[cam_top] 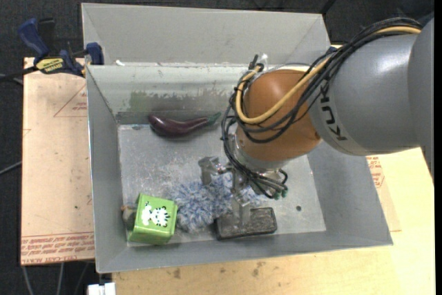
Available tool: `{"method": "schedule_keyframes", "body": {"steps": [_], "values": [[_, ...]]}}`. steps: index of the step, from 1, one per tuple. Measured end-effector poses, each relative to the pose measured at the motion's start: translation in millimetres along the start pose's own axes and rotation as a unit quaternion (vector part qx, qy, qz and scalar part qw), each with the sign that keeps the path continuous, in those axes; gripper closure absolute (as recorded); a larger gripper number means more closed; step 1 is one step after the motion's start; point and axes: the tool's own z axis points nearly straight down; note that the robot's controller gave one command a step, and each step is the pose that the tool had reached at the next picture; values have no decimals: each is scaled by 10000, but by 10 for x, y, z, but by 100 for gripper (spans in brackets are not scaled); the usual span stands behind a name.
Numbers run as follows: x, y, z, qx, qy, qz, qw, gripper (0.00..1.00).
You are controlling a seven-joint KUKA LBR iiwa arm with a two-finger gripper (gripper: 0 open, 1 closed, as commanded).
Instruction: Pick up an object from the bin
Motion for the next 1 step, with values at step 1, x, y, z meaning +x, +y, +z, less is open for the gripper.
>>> {"method": "schedule_keyframes", "body": {"steps": [1], "values": [[-110, -96, 421, -7, 46, -414, 9991, 100]]}}
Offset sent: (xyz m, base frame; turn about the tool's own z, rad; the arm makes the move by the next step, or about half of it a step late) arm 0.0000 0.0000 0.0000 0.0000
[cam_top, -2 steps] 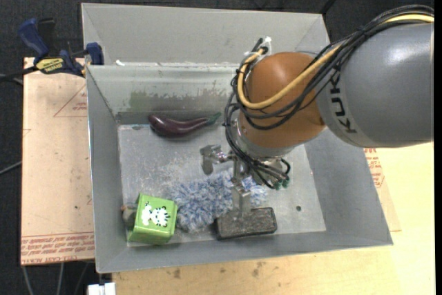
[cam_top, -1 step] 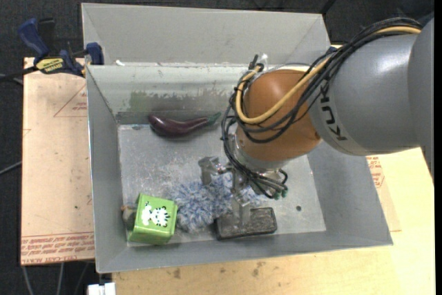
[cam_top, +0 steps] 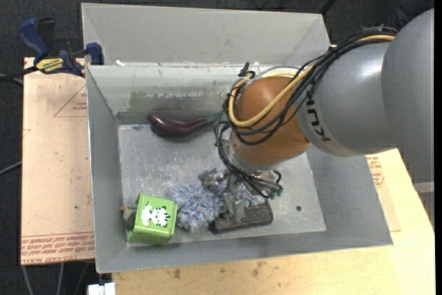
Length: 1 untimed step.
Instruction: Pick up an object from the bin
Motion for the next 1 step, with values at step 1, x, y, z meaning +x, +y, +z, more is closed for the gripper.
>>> {"method": "schedule_keyframes", "body": {"steps": [1], "values": [[0, 0, 0, -2, 0, 1, 10000, 100]]}}
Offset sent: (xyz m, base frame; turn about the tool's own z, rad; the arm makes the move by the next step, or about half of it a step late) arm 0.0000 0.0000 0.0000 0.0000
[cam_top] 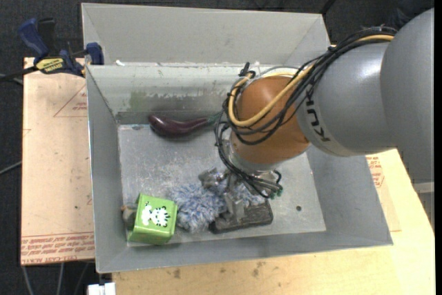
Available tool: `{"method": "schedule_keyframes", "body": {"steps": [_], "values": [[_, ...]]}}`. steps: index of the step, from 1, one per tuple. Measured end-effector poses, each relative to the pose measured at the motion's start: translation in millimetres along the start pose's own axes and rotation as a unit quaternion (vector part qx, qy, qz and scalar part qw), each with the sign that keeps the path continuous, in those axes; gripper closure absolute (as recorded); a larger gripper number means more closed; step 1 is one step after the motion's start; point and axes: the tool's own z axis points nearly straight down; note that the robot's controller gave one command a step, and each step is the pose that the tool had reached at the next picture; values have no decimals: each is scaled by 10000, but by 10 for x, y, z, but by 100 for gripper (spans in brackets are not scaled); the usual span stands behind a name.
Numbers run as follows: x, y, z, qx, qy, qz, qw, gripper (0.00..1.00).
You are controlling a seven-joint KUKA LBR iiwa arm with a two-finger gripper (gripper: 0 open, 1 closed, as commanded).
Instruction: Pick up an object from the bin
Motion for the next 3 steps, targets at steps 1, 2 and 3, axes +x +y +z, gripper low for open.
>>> {"method": "schedule_keyframes", "body": {"steps": [1, 2, 3], "values": [[0, 0, 0, -1, 0, 0, 10000, 100], [0, 0, 0, -2, -1, 1, 10000, 100], [112, -176, -1732, 32, -87, 86, 9999, 100]]}}
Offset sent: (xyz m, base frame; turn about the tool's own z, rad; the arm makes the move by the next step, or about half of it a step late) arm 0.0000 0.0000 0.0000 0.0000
